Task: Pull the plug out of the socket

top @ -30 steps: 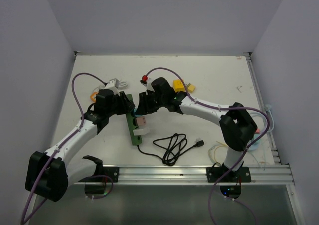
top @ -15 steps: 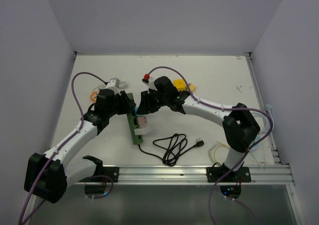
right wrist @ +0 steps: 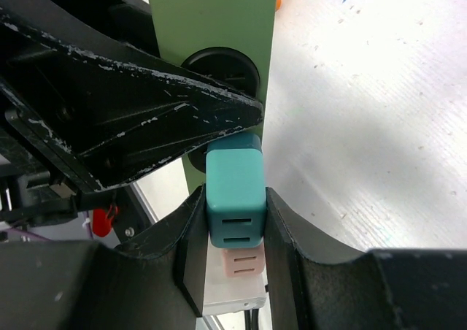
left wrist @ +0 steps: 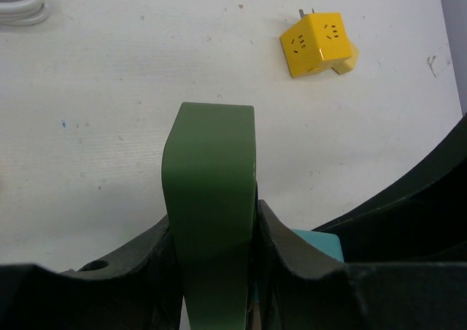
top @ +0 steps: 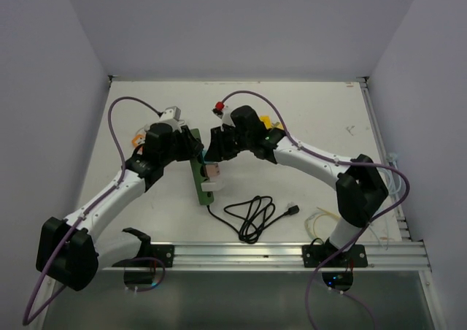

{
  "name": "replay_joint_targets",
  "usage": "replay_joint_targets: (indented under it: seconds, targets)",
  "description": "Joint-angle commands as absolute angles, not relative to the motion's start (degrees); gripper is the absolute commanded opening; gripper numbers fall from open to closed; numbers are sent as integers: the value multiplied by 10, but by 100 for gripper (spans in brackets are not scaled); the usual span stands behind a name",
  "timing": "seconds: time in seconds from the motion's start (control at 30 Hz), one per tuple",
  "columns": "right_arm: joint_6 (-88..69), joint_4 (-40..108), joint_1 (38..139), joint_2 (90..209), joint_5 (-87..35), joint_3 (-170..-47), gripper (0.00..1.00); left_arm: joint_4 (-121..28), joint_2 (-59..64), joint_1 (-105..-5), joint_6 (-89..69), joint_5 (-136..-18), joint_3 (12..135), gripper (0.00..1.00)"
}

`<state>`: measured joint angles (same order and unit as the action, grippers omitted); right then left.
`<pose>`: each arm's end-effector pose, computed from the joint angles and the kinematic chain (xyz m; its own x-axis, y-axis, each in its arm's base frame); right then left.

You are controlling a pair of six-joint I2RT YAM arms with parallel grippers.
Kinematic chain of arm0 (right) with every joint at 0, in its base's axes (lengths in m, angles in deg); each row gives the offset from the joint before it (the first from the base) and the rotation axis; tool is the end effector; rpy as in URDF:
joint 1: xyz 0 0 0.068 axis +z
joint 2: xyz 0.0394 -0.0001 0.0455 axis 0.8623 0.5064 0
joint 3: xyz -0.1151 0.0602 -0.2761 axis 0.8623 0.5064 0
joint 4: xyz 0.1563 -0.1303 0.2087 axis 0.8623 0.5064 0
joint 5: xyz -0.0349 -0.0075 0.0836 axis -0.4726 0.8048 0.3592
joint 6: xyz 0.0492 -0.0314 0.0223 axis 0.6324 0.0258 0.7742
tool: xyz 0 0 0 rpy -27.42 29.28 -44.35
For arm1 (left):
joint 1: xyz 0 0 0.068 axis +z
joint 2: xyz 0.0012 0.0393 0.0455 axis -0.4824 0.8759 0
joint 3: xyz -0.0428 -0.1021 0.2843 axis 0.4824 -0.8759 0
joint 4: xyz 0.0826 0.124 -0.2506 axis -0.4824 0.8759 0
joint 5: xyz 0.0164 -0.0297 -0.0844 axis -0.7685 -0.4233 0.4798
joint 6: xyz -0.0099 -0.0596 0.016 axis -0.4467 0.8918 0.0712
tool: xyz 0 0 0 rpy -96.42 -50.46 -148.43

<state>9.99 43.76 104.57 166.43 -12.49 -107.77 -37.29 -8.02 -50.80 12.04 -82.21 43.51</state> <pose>0.2981 0.3226 0.2875 -0.7338 -0.1563 -0.6612 -0.6142 0.5687 0.5472 0.2571 -0.1065 0.2700 -0.6160 -0.3526 -0.7045 0.0886 0.8576 -0.5067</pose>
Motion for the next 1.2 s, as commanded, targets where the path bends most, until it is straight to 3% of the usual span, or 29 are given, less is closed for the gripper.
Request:
replay_joint_targets:
  seconds: [0.0, 0.27, 0.6, 0.93, 1.17]
  targets:
    - [84, 480, 1055, 1637, -145, -1145, 0, -300, -56, -508, 81, -999, 461, 0]
    - [69, 516, 1055, 1626, -176, -1150, 0, -288, -42, -531, 88, -1031, 480, 0]
    - [61, 529, 932, 1568, -114, -1094, 0, -270, -59, -499, 57, -1067, 468, 0]
    - [89, 499, 961, 1591, -93, -1118, 0, -281, -34, -498, 66, -1028, 498, 0]
    - [142, 473, 844, 1561, -118, -1024, 0, -292, -48, -498, 68, -993, 515, 0]
